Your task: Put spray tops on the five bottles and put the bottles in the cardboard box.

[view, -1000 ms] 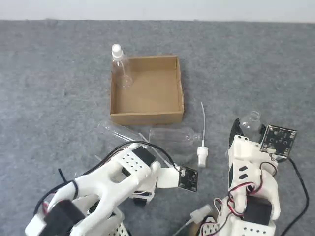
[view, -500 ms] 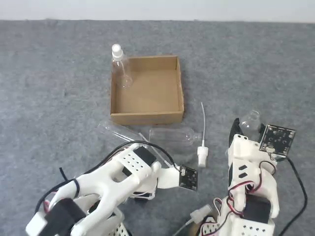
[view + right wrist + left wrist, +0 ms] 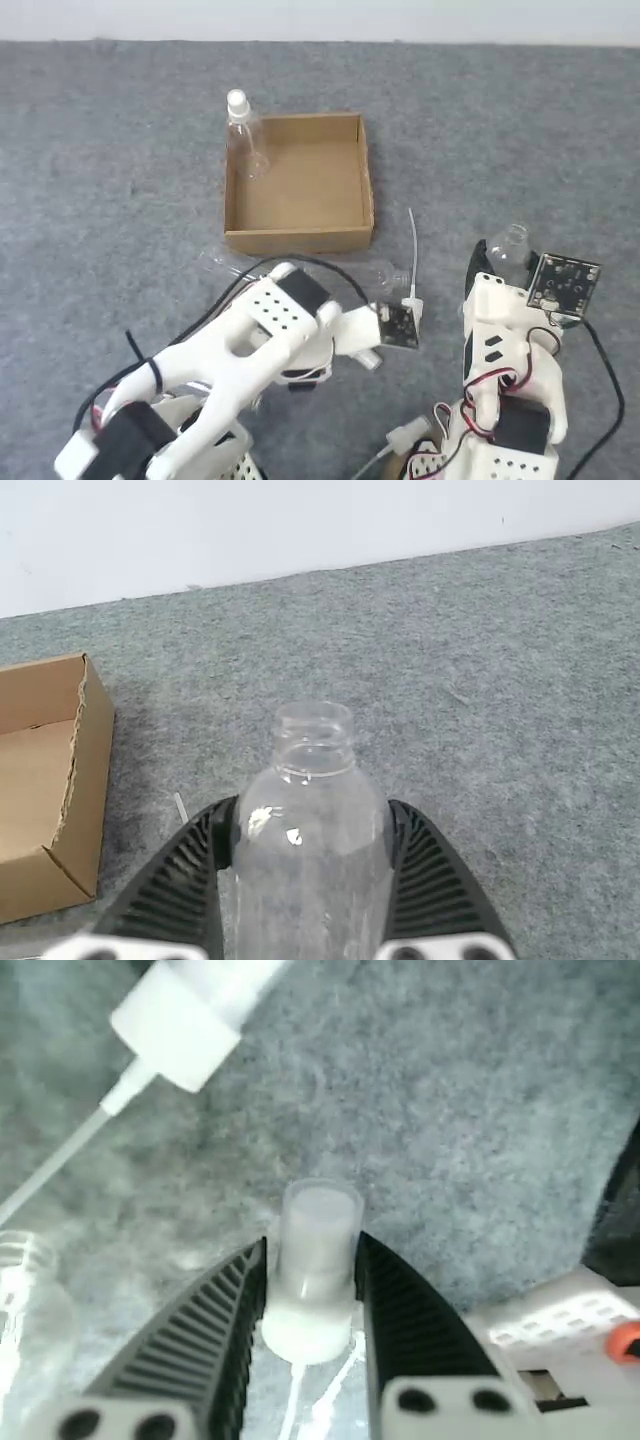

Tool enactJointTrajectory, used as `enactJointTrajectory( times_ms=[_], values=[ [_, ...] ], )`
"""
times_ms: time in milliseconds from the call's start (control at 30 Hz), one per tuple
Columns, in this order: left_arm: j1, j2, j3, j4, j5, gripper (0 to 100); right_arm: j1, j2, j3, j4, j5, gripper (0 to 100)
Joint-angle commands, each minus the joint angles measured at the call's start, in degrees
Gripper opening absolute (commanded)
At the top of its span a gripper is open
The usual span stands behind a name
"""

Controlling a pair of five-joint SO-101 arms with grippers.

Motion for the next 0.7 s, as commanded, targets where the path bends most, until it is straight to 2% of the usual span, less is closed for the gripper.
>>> enactJointTrajectory(
  times_ms=[0,267,667],
  values=[
    [-0.18,-0.26,-6.29,3.78,2.99,10,0.75,-0.75,-0.44,-1.19,-0.44,0.6],
    [-0.18,-0.26,-15.69,10.02,8.35,8,0.75,-0.75,-0.44,-1.1,-0.7,0.6],
    [-0.26,-0.26,-28.09,10.99,16.7,6,0.4,-0.75,-0.44,-1.1,-0.88,0.6]
  ],
)
